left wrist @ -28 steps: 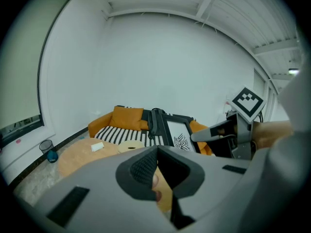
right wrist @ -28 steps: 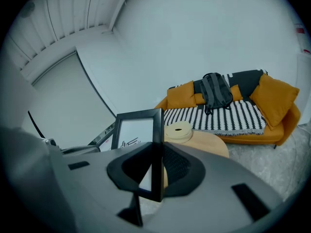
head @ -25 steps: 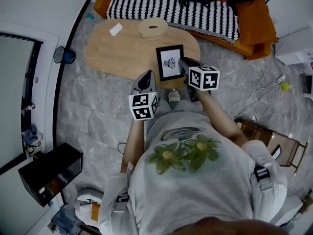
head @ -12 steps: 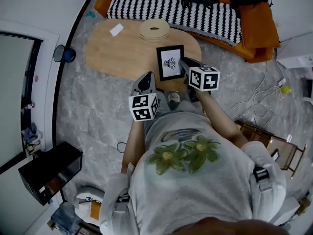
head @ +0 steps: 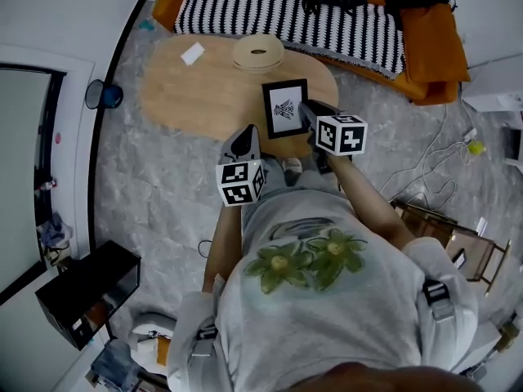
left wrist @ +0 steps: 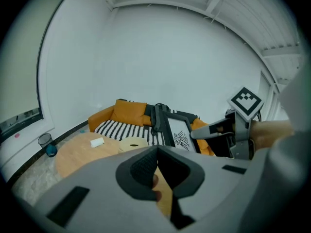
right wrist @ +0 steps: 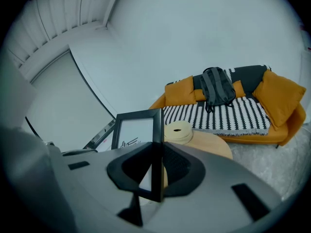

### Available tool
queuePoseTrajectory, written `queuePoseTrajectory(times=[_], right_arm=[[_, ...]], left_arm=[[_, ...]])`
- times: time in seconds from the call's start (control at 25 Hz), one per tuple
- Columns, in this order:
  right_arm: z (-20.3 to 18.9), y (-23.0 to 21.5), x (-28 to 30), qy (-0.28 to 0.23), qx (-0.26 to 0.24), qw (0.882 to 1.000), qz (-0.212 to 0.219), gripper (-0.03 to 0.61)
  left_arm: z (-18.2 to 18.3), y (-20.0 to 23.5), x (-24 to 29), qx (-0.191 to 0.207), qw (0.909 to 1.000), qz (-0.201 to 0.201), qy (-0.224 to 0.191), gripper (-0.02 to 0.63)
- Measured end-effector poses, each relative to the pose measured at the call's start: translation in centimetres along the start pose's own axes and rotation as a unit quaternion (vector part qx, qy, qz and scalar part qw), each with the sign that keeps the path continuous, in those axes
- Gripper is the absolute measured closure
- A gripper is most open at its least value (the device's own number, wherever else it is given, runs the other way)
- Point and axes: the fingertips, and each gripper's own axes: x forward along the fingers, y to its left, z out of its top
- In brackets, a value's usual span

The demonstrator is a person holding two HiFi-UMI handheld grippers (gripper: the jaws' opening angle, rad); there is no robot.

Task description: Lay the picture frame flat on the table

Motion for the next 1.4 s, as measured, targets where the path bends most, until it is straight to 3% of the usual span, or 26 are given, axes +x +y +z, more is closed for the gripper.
queuePoseTrajectory(times=[0.84,1.4], right_arm=[[-0.9,-0.2,3.8,0.034,-0.001,0.999,-0.009,0.506],[-0.7,-1.3,5.8,0.049,0.009,0.999,-0.019,0.506]], left_arm=[[-2.0,2.6,1.3,-0.033,0.9992,0.000,0.024,0.598],[-1.5,3.3,3.4,-0.027,0.9988,-0.013,0.040,0.598]])
